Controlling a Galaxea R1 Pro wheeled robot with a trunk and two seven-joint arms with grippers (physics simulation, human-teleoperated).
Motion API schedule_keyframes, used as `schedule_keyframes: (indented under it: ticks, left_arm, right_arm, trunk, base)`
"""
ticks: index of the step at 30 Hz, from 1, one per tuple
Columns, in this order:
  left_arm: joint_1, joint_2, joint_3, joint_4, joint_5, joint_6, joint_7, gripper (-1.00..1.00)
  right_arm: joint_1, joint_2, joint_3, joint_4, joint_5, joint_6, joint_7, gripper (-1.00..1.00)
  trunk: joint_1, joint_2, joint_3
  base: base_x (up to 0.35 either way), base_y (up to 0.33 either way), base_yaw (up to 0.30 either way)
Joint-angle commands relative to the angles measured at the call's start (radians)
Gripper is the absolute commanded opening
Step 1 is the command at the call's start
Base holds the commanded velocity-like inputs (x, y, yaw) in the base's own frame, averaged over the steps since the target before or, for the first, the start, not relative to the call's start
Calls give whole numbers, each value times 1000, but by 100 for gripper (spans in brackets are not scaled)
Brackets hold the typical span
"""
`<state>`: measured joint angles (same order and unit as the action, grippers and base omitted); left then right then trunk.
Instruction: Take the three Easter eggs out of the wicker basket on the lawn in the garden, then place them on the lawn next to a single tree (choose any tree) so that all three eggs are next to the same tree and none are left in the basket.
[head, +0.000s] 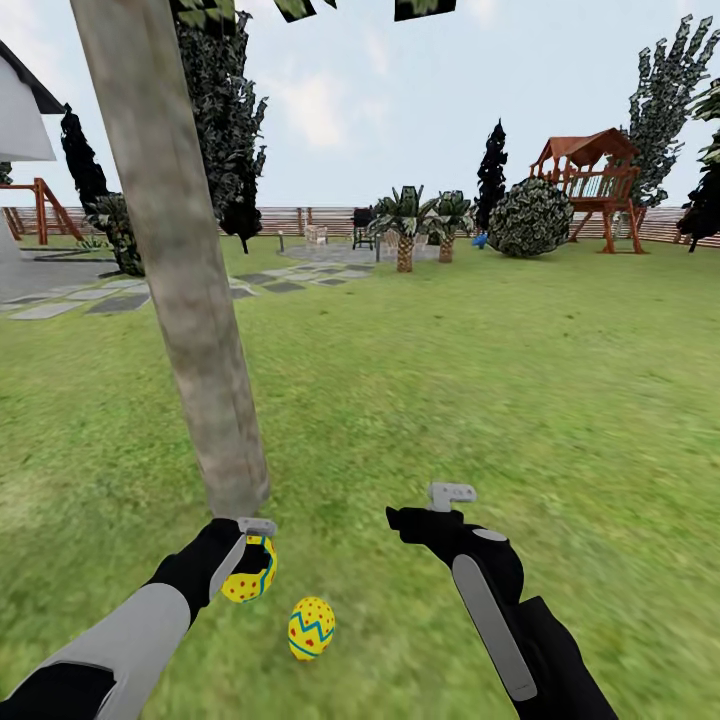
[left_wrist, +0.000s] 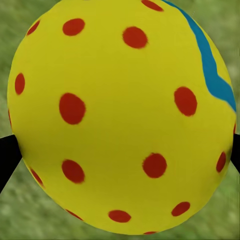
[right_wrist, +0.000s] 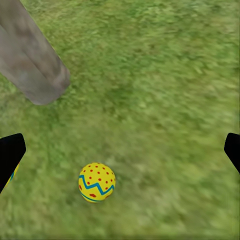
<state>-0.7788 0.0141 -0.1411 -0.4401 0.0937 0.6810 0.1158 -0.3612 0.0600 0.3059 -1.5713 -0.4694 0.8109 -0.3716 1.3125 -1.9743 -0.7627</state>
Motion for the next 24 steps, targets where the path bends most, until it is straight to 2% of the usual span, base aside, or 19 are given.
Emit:
schedule_keyframes:
  ticks: [1,24]
  left_arm:
    - [0,1,-8,-2,9,5,8,-100]
    - [0,0,-8,-2,9,5,9,-100]
  right_arm:
    - [-1,0,1,-1,-10,2,-10,100]
    - [-1,1,1,-1,-9,2,-10,100]
  trunk:
    - [4,-8,-4]
    - [92,-169,-76]
  base:
    - [0,0,0]
    - [0,0,0]
